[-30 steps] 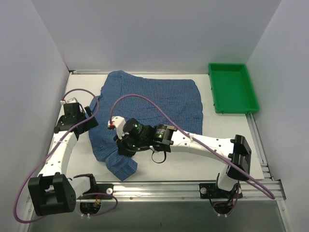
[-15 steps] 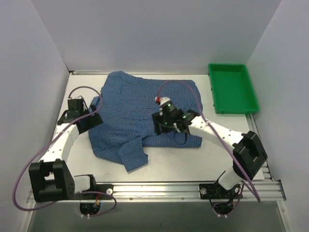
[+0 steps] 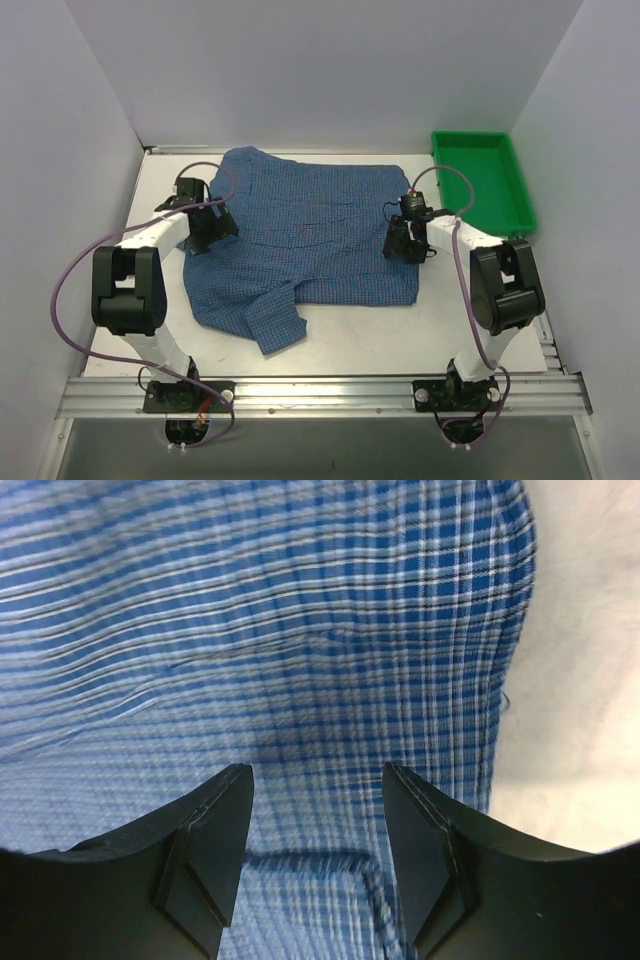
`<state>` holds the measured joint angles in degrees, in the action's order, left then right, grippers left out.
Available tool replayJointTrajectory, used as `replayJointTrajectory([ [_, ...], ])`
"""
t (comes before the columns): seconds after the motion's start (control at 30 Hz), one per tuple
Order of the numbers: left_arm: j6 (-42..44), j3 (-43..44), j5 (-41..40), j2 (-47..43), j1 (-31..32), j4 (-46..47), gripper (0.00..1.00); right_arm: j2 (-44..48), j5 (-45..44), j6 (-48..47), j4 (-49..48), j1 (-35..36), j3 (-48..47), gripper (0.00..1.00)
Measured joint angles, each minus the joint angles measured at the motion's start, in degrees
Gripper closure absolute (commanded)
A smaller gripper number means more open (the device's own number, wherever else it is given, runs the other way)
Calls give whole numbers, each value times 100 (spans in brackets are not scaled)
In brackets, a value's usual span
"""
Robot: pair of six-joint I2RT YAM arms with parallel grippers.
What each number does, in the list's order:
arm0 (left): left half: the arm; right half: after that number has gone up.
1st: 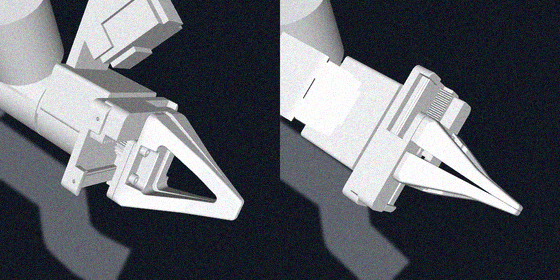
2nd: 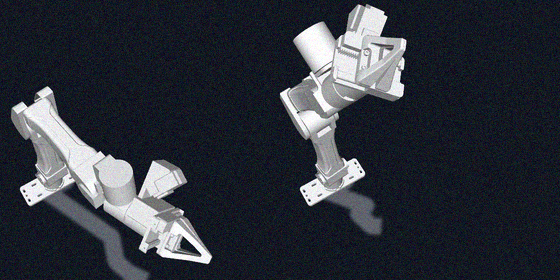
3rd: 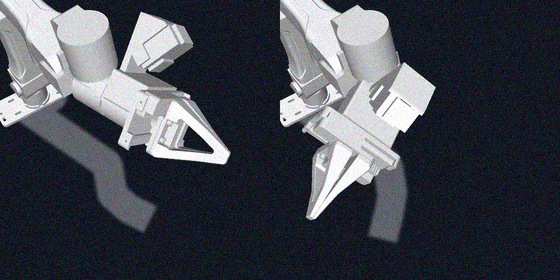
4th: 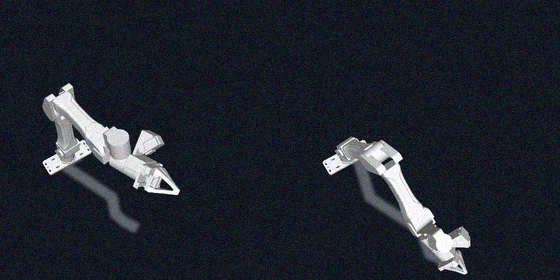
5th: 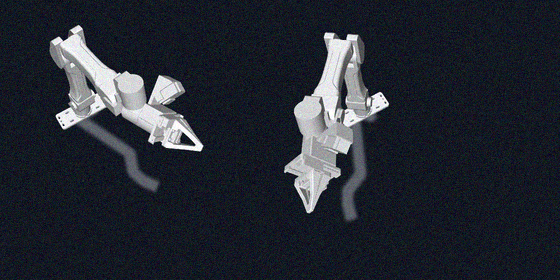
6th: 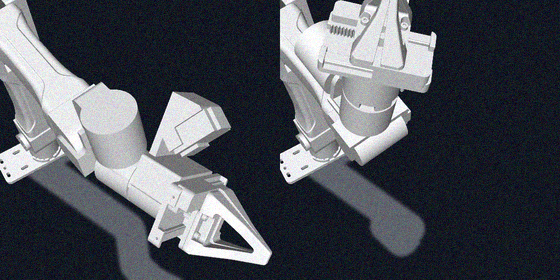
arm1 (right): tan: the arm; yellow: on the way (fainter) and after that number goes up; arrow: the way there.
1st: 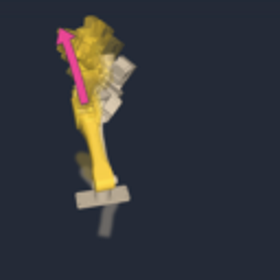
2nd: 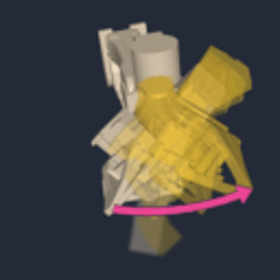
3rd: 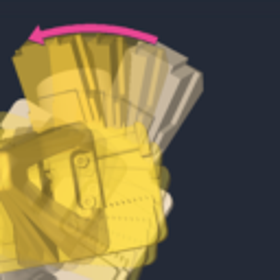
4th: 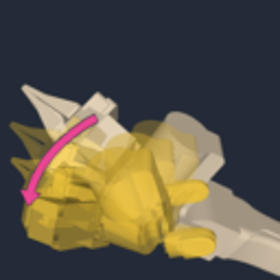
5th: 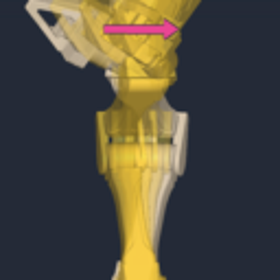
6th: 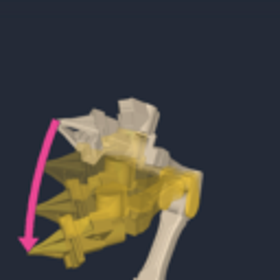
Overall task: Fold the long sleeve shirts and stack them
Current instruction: Flatten the shirt out
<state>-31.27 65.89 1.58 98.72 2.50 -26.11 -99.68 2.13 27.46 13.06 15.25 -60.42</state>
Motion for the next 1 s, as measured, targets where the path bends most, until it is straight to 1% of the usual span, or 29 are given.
replayJointTrajectory([
  [0.17,-310,-7,46,415,-157,92,5,-428,138,173,-94,-177,-291,46],
  [0.23,-470,-179,168,428,-310,286,4,-601,192,245,-98,-256,-468,46],
  [0.37,-879,-898,527,-26,-717,914,5,-850,350,341,-125,-433,-782,45],
  [0.43,-1008,-1252,614,-321,-859,1056,4,-973,372,385,-125,-479,-957,45],
  [0.53,-1032,-1585,660,-699,-922,997,5,-1073,380,393,-125,-494,-1117,45],
  [0.63,-896,-1749,610,-1062,-920,680,4,-1060,380,352,-74,-498,-1115,44],
  [0.7,-767,-1812,538,-1373,-920,496,5,-970,369,247,-61,-450,-1034,44],
  [0.8,-544,-1893,435,-1996,-903,258,4,-507,289,0,101,-289,-669,44],
  [0.9,-361,-1899,313,-2562,-798,98,4,122,146,-249,280,195,-415,43],
  [1.0,-319,-2015,258,-2898,-660,52,4,697,-9,-372,315,699,-232,42],
])
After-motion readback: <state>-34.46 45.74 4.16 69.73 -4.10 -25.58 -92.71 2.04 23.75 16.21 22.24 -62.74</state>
